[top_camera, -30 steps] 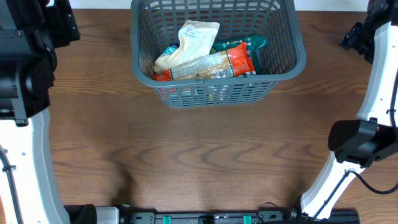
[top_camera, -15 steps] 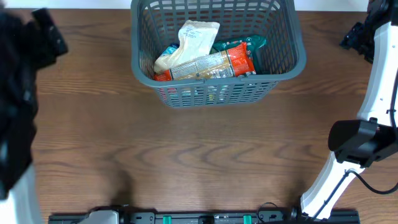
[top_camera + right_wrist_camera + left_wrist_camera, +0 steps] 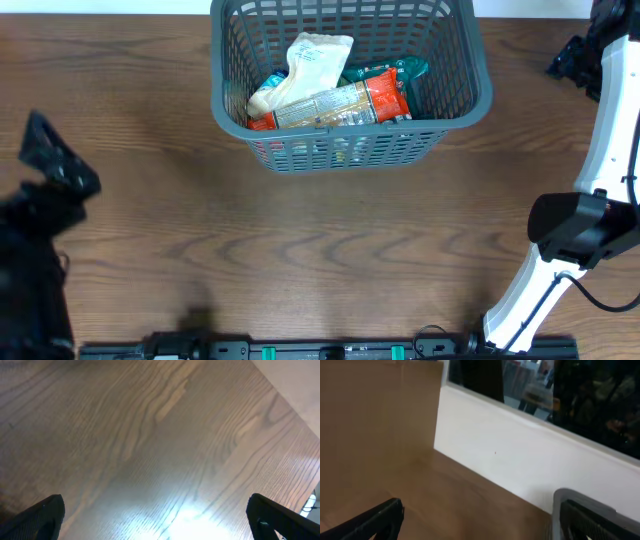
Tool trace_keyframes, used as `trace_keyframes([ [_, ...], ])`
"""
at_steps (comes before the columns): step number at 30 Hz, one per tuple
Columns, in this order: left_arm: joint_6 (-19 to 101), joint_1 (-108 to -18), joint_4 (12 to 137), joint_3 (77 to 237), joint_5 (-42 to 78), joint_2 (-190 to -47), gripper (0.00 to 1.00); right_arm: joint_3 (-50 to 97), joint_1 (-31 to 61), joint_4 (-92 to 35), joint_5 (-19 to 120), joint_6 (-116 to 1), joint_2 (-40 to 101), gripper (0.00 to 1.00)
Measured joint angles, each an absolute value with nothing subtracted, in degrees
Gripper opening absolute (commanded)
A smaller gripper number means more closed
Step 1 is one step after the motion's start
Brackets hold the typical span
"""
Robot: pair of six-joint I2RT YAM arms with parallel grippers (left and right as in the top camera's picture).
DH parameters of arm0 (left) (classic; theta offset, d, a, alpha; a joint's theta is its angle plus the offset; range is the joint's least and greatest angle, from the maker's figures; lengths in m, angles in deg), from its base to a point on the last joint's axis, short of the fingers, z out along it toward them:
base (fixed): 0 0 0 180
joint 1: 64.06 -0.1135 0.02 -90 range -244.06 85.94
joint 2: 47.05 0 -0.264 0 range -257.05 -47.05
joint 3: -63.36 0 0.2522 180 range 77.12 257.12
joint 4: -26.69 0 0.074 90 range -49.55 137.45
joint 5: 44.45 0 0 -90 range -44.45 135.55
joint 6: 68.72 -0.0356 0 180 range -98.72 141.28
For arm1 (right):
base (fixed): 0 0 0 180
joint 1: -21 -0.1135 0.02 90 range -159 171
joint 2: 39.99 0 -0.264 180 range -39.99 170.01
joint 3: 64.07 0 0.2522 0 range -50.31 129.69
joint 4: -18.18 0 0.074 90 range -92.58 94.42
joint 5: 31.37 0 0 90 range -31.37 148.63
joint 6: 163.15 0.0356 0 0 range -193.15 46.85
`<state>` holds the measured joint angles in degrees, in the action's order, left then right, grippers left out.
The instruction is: Pack container
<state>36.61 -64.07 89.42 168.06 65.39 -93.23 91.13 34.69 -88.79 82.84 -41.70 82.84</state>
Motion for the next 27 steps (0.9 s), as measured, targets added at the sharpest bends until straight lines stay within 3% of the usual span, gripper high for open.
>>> trace_keyframes([
  [8, 44.2, -64.07, 80.81, 147.38, 65.32, -80.74, 0.99, 91.13, 34.69, -88.77, 82.84, -41.71, 82.84, 0.99],
  [18, 55.19, -64.07, 71.78, 126.99, 63.81, -75.76, 0.99, 91.13, 34.69, -88.79, 82.84, -41.71, 82.84, 0.99],
  [27, 57.84, -64.07, 67.19, 116.06, 60.56, -69.55, 0.99, 91.13, 34.69, -88.79, 82.84, -41.71, 82.84, 0.99],
])
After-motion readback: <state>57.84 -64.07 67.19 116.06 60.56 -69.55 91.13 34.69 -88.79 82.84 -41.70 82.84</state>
